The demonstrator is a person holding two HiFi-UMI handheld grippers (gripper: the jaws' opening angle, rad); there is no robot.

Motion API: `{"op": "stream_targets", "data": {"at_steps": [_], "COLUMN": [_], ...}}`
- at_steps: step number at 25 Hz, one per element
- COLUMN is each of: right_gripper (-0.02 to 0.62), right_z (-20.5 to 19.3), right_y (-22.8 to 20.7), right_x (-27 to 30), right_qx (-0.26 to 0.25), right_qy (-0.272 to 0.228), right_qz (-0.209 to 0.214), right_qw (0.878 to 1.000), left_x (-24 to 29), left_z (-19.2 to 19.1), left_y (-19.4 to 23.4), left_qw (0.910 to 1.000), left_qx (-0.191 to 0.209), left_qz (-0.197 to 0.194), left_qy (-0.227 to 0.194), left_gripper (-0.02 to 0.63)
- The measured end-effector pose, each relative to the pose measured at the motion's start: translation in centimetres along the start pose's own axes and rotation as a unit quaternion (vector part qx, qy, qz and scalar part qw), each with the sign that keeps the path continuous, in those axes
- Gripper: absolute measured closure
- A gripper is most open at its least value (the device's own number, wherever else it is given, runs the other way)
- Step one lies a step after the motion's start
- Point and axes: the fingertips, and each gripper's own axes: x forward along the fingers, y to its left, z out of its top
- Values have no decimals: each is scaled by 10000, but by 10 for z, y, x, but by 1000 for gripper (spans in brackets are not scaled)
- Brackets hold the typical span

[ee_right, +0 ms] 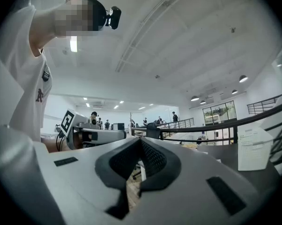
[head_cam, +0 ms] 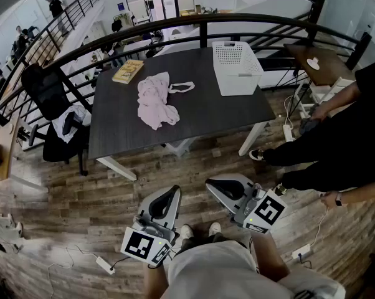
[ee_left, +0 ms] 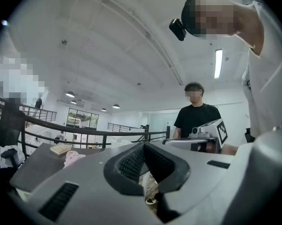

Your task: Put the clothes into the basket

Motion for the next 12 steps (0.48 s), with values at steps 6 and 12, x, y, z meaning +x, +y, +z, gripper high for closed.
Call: {"op": "stream_targets", "data": {"at_steps": [6,12], "right_gripper": [580,579], "right_z": [1,7], "right_y": [-10,-13], "right_x": [-13,-23], "right_qx": [49,-20], "right_qy": [-27,-155], "right_qz": [-44,38], "right_qw": [10000,9999], "left_x": [12,21], "left_z": [-2,3], "left_y": [-11,-26], "left_qw": [10000,9999], "left_qx": [14,105], "left_qz": [8,23], "left_qy": [25,-93], "left_gripper": [603,603]}}
